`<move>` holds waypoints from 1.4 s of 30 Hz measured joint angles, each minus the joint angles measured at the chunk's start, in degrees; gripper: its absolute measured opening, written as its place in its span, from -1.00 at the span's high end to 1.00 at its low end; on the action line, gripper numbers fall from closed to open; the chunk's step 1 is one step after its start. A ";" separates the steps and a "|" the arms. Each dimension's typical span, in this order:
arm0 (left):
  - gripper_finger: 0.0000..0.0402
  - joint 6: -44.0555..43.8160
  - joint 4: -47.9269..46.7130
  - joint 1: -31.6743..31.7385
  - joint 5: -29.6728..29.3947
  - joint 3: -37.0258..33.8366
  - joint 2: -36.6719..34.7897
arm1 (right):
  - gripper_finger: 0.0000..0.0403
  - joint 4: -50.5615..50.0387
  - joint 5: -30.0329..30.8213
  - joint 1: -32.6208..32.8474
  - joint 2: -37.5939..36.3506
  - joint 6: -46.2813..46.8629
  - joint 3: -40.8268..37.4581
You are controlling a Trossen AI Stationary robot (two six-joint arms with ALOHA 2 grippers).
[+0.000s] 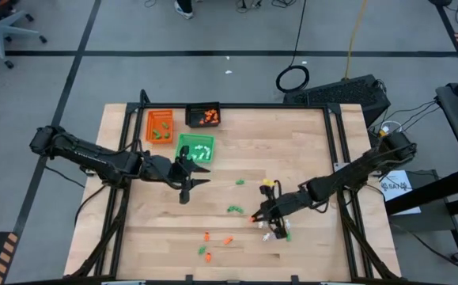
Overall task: Sort Halloween decoration
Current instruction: Put the orange skeleton toy into the black bin
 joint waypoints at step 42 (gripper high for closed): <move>0.32 3.13 10.47 -9.44 -7.45 0.04 9.13 | 0.90 13.25 43.02 4.01 -7.35 -50.53 0.13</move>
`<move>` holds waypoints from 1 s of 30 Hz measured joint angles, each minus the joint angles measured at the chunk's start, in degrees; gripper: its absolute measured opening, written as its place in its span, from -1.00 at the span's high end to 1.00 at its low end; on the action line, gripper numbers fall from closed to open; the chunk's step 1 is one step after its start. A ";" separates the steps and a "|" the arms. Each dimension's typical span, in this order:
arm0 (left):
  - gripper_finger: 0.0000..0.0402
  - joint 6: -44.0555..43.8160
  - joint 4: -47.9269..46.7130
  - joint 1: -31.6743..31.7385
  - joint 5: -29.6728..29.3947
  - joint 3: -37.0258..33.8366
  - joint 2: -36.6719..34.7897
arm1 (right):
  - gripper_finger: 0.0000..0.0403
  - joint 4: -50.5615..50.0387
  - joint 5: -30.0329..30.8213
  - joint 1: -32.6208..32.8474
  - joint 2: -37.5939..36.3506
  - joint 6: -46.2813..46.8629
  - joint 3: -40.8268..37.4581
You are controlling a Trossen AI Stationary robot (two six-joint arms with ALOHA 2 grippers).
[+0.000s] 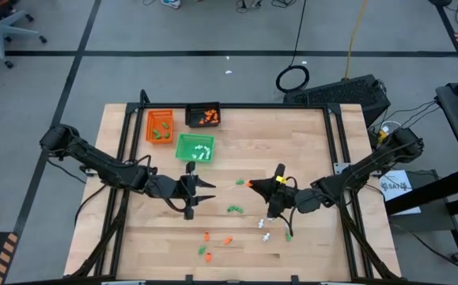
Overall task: Sort Halloween decoration
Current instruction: Put the orange skeleton toy into the black bin
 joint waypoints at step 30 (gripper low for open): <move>0.32 -1.69 -0.13 -0.13 0.00 0.02 0.00 | 0.90 1.63 -1.75 -0.09 2.16 1.61 0.00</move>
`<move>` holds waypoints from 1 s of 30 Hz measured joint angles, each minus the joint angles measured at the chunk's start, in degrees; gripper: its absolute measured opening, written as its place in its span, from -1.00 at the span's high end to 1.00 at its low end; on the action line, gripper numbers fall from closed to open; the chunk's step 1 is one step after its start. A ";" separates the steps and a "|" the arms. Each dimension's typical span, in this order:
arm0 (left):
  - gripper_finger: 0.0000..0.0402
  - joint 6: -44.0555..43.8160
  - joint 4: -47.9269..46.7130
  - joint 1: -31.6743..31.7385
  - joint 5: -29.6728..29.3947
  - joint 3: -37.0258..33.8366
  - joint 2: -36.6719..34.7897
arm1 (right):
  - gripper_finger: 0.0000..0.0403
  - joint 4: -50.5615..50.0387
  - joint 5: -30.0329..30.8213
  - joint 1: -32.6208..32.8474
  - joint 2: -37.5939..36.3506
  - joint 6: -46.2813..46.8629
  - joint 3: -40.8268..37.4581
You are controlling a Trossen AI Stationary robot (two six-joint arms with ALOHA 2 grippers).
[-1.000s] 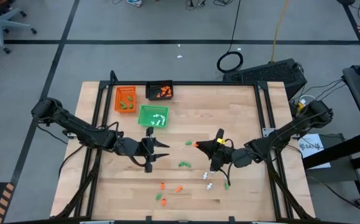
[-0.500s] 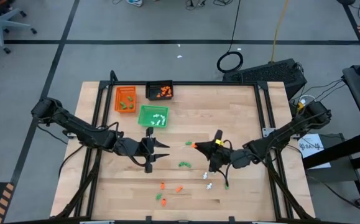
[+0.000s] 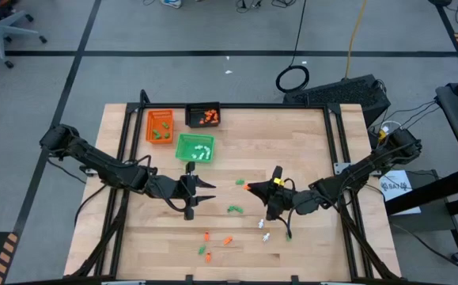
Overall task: Sort Halloween decoration
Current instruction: Put the orange skeleton toy into the black bin
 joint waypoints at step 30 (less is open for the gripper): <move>0.32 2.97 0.15 0.00 -2.32 0.00 -0.04 | 0.90 0.33 -0.04 -0.25 0.66 15.73 0.00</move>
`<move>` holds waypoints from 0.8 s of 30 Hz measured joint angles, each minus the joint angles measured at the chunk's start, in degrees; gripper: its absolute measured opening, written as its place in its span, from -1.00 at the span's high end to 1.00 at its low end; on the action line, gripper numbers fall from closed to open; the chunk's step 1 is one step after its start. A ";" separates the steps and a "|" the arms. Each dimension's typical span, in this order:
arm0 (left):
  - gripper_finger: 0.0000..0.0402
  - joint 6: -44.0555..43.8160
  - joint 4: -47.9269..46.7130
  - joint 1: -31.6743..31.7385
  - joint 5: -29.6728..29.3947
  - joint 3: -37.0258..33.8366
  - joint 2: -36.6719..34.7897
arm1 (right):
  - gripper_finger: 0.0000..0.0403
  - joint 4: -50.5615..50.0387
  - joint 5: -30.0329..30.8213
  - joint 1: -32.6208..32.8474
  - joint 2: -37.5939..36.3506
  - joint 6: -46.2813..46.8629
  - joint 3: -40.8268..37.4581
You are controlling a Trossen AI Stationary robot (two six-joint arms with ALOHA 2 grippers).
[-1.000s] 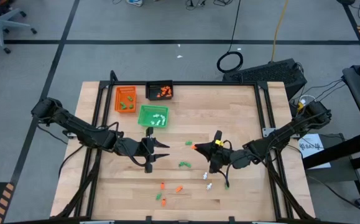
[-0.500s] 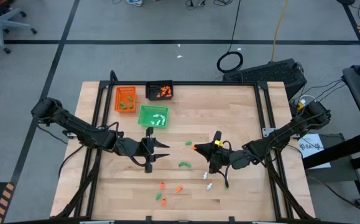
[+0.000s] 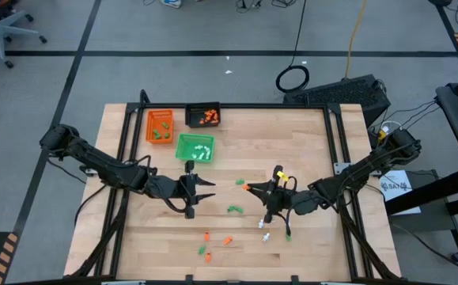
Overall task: Sort Halloween decoration
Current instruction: Put the orange skeleton toy into the black bin
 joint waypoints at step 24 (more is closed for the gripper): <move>0.32 8.09 3.82 6.19 -0.46 -4.54 -1.79 | 0.90 2.88 -24.70 -30.05 0.00 25.71 2.13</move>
